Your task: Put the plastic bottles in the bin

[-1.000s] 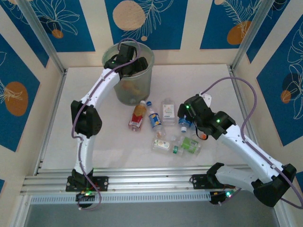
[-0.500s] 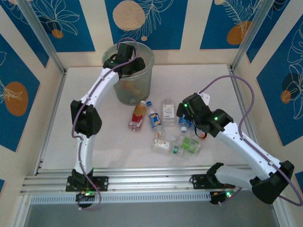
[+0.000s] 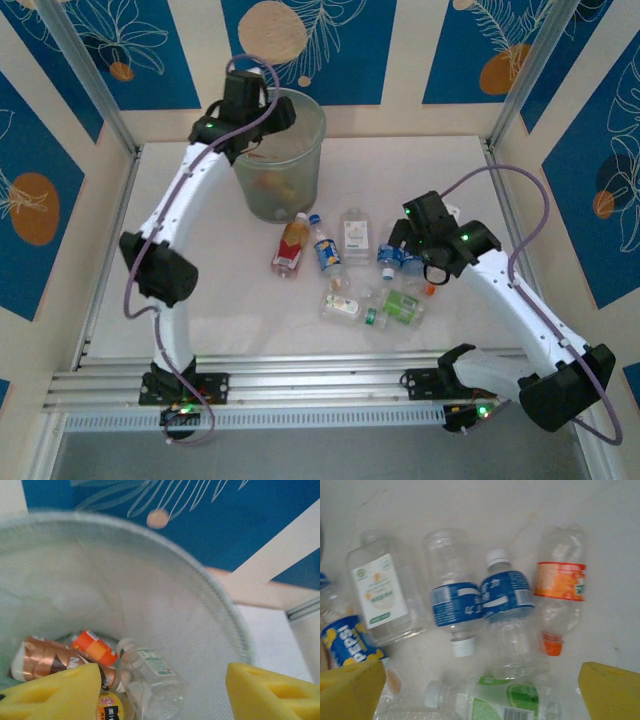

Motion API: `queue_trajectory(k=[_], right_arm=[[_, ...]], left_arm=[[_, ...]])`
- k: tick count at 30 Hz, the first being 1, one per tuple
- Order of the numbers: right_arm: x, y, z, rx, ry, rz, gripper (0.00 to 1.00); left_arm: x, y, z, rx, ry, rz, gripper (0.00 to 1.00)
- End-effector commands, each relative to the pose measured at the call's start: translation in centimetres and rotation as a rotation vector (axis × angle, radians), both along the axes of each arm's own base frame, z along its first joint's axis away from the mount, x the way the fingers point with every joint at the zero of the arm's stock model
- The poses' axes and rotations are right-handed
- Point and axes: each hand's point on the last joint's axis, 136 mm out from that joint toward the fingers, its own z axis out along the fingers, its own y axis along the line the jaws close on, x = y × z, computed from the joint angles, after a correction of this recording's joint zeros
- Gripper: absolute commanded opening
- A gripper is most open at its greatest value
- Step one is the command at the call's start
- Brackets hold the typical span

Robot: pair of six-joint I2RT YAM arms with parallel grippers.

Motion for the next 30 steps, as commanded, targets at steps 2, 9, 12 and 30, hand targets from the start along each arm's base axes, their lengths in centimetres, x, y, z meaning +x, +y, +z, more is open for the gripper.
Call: queue_trajectory(k=[2, 9, 12, 30], right_arm=[[-1.3, -2.5, -2.0, 0.086, 0.098, -0.109, 0.99], [-0.1, -5.3, -6.1, 0.164, 0.177, -0.209, 1.00], [0.6, -6.2, -7.7, 0.170, 0.207, -0.240, 0.99], [5.3, -9.3, -14.7, 0.192, 0.342, -0.292, 0.89]], left_arm=[[-4.0, 2.0, 6.0, 0.020, -0.155, -0.011, 0.74], [-9.7, 2.5, 6.7, -0.007, -0.222, -0.068, 1.00], [-11.4, 2.8, 5.0, -0.035, -0.202, -0.075, 1.00], [-13.5, 3.4, 1.5, -0.054, -0.135, -0.077, 0.99]])
